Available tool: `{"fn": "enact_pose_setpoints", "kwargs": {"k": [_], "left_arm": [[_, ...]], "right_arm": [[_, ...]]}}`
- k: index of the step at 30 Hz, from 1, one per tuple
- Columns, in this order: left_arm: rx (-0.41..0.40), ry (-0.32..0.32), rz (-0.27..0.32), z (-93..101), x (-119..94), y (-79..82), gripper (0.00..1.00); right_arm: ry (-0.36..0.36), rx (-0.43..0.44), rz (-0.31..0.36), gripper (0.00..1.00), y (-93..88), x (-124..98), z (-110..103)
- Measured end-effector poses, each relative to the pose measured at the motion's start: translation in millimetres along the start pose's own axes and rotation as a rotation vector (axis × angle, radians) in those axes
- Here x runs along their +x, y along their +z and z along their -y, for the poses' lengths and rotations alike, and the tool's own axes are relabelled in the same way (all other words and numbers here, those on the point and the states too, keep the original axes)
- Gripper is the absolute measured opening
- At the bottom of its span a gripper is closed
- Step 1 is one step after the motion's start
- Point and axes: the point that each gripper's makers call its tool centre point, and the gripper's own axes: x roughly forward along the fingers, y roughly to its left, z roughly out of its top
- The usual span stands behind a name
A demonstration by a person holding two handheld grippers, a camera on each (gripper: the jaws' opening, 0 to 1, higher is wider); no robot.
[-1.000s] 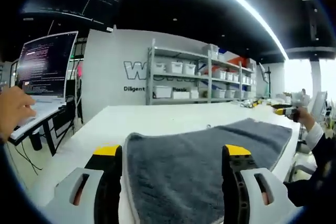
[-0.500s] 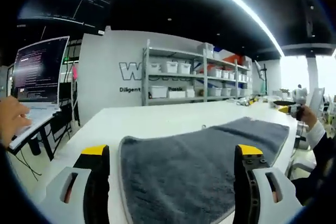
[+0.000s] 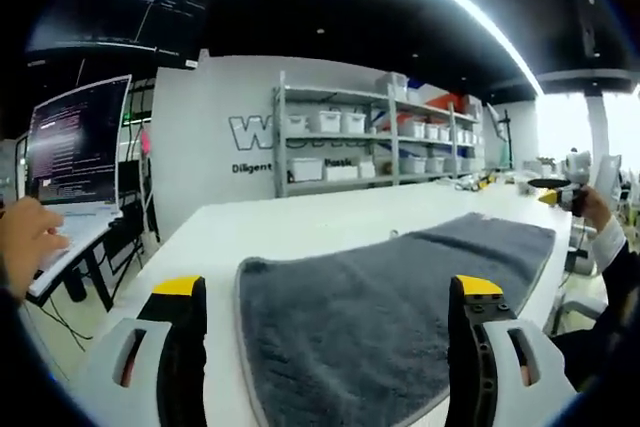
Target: Open the folded towel by lifting each exposed corner and separating the folded layers until the towel lies flat within the target outline without major curled edges
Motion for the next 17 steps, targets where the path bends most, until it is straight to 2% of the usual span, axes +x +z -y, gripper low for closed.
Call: {"fn": "enact_pose_setpoints", "kwargs": {"k": [2,5,10,17], "left_arm": [[-0.006,0.001,0.006,-0.5,-0.4,1.5,0.99],[-0.01,0.018,-0.013,-3.4,-0.7,-2.7,0.99],[-0.013,0.019,-0.014,-2.6,-1.0,-4.0,0.98],[-0.012,0.02,-0.009,-1.6,-3.0,-2.4,0.98]], "right_arm": [[0.009,-0.007,-0.025,0.99,-1.7,-2.2,-1.9],[0.004,-0.043,-0.028,0.99,1.2,-5.3,-3.7],[0.01,-0.042,-0.019,0.99,6.9,-9.5,-6.1],[-0.014,-0.038,-0.032,0.99,5.1,-14.0,1.5]]}}
